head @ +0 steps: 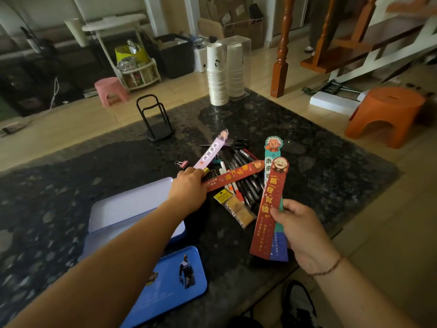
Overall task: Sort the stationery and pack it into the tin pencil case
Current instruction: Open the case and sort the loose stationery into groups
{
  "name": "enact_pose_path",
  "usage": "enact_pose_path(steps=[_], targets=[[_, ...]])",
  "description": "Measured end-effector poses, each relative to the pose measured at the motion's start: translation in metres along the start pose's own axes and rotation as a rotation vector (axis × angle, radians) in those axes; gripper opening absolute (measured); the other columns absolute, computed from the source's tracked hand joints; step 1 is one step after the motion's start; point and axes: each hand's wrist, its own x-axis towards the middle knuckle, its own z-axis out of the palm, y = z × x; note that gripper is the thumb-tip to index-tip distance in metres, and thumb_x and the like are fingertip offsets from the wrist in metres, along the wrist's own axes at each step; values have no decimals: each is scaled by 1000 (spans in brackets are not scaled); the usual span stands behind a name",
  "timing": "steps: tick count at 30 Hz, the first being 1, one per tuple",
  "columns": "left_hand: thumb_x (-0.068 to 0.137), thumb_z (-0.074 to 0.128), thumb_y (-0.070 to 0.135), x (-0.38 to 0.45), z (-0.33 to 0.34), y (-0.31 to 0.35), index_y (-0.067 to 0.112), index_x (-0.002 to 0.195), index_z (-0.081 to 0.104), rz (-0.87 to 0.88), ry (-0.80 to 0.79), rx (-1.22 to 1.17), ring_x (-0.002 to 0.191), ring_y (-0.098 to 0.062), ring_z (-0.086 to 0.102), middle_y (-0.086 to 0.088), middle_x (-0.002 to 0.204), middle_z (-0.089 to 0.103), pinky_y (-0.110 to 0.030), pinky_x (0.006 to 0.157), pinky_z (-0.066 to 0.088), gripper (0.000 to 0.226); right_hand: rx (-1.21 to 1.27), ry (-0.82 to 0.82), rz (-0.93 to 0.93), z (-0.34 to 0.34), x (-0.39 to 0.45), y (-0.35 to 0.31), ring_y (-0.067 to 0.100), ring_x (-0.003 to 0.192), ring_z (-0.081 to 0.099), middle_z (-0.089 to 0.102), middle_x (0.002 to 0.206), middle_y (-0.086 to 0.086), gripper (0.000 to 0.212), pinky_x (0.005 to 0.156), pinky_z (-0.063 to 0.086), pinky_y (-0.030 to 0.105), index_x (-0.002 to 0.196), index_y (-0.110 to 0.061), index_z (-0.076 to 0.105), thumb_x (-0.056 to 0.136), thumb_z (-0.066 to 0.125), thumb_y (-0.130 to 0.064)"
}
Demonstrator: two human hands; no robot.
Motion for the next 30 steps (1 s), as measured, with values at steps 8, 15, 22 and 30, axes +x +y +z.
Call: enact_pose_path(steps=[8, 15, 22, 30], targets=[[93, 55, 38, -2, 2, 2, 27, 106, 65, -60, -50, 28, 115, -26, 46, -1, 114, 61, -39, 90, 40, 20, 15, -26, 32, 1, 3, 1, 22, 87, 69, 71, 95, 7, 9, 68, 56, 37, 91, -25, 63, 95, 57, -19], [91, 65, 24, -49, -23, 26, 20, 83, 68, -224, 26, -725, 77, -16, 70, 2, 83, 74, -33, 70, 57, 9, 202, -123, 67, 4, -2, -2, 23, 90, 68, 69, 96, 11, 14, 74, 55, 39, 103, -13, 64, 97, 52, -17], [90, 68, 23, -104, -11, 54, 17, 85, 69, -155, -245, -1000, 74, -8, 72, -1, 84, 75, -22, 67, 57, 8, 425, -256, 131, 10, -1, -2, 32, 105, 64, 67, 116, 16, 28, 85, 53, 50, 124, -14, 56, 101, 41, -10], [92, 61, 33, -36, -17, 16, 20, 102, 69, 67, 88, -226, 94, -17, 63, 0, 101, 69, -34, 84, 53, 19, 231, -159, 87, 9, 5, 0, 25, 101, 63, 65, 113, 9, 31, 71, 53, 40, 128, -19, 54, 101, 44, -12]])
